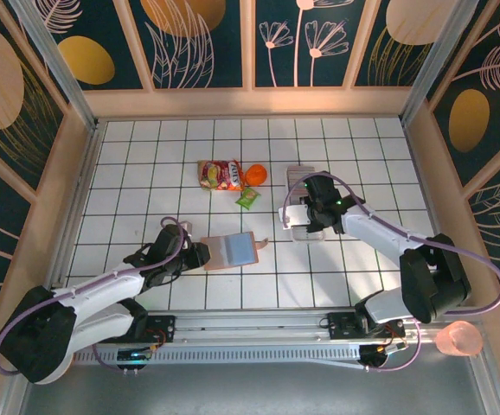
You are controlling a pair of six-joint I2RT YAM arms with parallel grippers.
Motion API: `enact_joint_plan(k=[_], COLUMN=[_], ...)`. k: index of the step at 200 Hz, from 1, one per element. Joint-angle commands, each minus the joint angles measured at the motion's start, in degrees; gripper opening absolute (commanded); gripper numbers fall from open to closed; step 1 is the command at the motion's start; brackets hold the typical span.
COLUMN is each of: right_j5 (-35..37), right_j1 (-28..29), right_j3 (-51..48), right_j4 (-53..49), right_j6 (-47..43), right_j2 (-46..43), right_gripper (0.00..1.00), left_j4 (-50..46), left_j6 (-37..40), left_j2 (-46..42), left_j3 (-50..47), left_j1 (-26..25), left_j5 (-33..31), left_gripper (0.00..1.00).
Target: Put the credit cards into the card holder
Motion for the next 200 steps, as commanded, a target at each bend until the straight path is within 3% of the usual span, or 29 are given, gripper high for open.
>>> enact_joint_plan(k=[1, 37, 93, 125, 168, 187, 200], right_j5=[0.38, -0.58, -1.64, -3.27, 0.27, 5.84, 6.9], right_j1=[-0.63, -0.55, 0.09, 1.94, 9.27, 14.72, 16.42], right_j3=[3.23, 3.34, 4.01, 5.83, 11.58, 12.55, 14.37], right_j4=[0.35, -2.8, -7.98, -10.91, -7.59, -2.88, -1.62], right_j6=[0.56, 1.53, 5.51, 12.1, 37.71, 55.01, 71.93], right_j2=[-2.55, -4.58, -8.39, -11.92, -15.48, -16.26, -15.22], right_gripper=[0.06, 0.0, 0.0, 0.0, 0.0, 0.0, 0.0], left_j4=[0.45, 0.45, -0.46, -2.07, -4.76, -5.44, -5.29], left_j6=[-0.19, -0.54, -0.93, -1.41, -2.89, -3.45, -3.92], left_j2=[-0.9, -1.14, -1.92, -3.62, -7.45, -9.06, -9.53], left_j3=[0.65, 0.67, 1.19, 1.72, 2.68, 2.99, 3.12], left_j1=[0.02, 0.01, 0.02, 0.04, 0.05, 0.05, 0.06], left_j5=[-0.82, -1.08, -2.08, -3.26, -4.58, -3.95, -2.78], left_gripper=[0.36, 0.36, 0.35, 0.35, 0.3, 0.22, 0.17])
